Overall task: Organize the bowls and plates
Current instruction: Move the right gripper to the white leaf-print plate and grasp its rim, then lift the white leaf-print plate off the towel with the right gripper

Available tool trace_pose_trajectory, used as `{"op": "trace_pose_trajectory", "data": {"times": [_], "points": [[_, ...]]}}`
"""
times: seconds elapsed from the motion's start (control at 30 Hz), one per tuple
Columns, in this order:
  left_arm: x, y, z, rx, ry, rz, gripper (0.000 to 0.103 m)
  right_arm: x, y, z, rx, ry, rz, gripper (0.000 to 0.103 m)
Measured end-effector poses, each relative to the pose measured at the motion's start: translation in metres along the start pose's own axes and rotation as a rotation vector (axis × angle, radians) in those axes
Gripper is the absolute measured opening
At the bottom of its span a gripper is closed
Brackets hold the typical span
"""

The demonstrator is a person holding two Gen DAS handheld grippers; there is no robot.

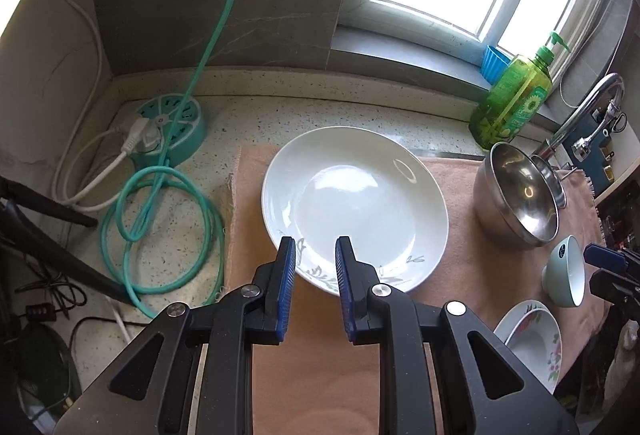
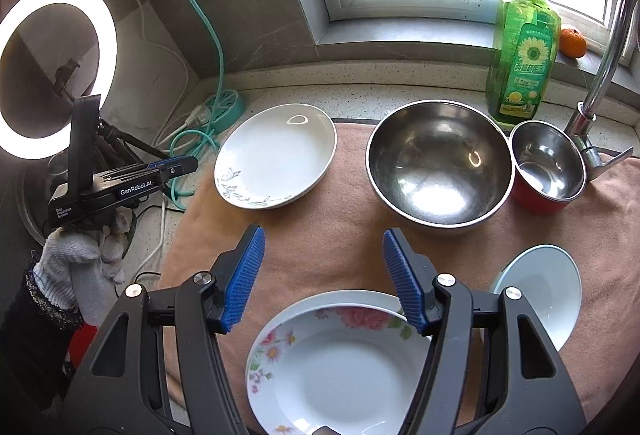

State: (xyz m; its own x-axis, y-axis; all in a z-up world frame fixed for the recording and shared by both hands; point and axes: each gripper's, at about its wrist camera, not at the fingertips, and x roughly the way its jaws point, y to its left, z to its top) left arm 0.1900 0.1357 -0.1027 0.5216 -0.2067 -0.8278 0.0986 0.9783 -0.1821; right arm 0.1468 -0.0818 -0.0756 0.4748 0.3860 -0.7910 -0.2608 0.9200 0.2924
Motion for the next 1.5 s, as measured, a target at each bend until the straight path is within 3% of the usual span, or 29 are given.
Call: {"op": "trace_pose_trajectory", "data": {"times": [0.1, 0.27, 0.47, 0.73, 1.2, 1.3, 1.5], "points": [[0.015, 0.005, 0.011, 0.032, 0.011, 0.002, 0.019, 0.023, 0.003, 0.007, 0.036, 0.048, -0.006, 0.064], [0.032, 0.018, 0.025, 0.043, 0.023, -0.019, 0.019, 0.059, 0.005, 0.016, 0.092, 0.092, 0.001, 0.048], [0.052, 0.034, 0.041, 0.024, 0.042, -0.038, 0.019, 0.093, -0.002, 0.025, 0.162, 0.139, 0.012, 0.037], [0.076, 0.036, 0.049, 0.036, 0.073, -0.065, 0.019, 0.117, -0.005, 0.040, 0.195, 0.159, -0.014, 0.035], [0.091, 0.047, 0.058, 0.036, 0.104, -0.081, 0.018, 0.154, -0.009, 0.048, 0.226, 0.226, -0.018, 0.019], [0.095, 0.045, 0.057, 0.031, 0.114, -0.097, 0.012, 0.159, -0.013, 0.050, 0.235, 0.230, -0.015, 0.016], [0.098, 0.043, 0.056, 0.032, 0.117, -0.095, 0.011, 0.167, -0.010, 0.052, 0.219, 0.240, -0.014, 0.015]]}}
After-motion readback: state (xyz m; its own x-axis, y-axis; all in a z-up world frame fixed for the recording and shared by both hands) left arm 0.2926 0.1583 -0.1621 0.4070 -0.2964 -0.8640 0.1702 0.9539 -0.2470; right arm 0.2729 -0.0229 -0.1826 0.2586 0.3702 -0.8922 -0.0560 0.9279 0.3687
